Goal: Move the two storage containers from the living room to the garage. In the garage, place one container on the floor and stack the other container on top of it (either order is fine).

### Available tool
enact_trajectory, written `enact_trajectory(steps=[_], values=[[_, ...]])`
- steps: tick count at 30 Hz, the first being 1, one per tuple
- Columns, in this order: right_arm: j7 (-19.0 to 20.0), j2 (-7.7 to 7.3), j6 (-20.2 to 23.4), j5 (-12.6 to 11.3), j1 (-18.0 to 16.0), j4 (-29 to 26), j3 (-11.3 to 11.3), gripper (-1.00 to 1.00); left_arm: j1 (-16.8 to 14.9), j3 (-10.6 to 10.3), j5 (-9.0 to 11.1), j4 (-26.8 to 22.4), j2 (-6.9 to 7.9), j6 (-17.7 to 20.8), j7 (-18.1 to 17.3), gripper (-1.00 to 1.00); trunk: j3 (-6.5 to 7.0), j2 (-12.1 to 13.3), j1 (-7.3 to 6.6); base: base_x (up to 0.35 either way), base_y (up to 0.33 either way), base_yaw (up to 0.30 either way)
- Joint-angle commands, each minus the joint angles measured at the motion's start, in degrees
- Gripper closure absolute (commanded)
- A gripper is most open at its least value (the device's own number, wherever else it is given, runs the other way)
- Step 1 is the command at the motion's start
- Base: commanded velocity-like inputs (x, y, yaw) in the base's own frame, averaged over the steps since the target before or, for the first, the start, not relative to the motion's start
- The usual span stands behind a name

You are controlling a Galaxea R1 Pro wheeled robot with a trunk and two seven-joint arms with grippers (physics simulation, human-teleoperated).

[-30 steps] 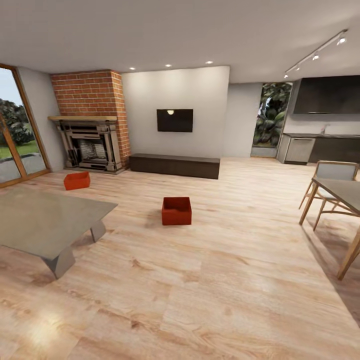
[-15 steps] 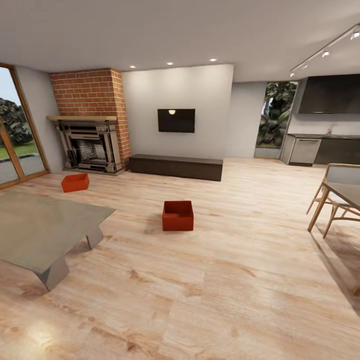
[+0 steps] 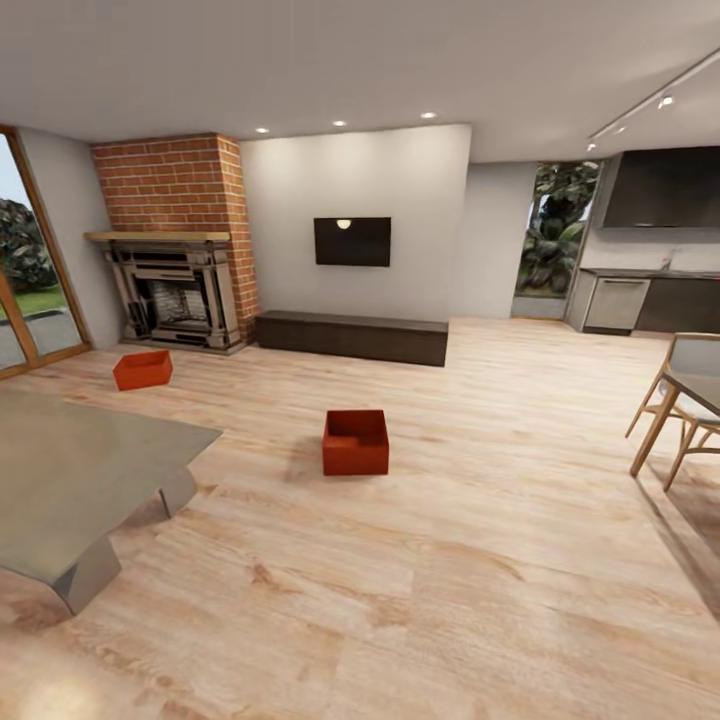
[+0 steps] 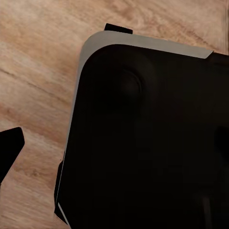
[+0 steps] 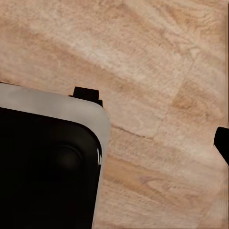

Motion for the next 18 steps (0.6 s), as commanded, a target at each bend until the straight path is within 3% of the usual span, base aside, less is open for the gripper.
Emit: enact_trajectory(steps=[1,18], values=[[-0.01,0.03,-0.27,-0.47,-0.05,0.14,0.48,-1.00,0.01,0.02,0.28,-0.07,0.00,-0.02,0.05,-1.00,-0.05,-0.02,0.03,0.325,0.000,0.000],[-0.01,0.04,-0.19,-0.51,-0.05,0.14,0.49,-1.00,0.01,0.03,0.28,-0.07,0.08,0.02,0.05,-1.00,-0.05,-0.02,0.03,0.325,0.000,0.000]])
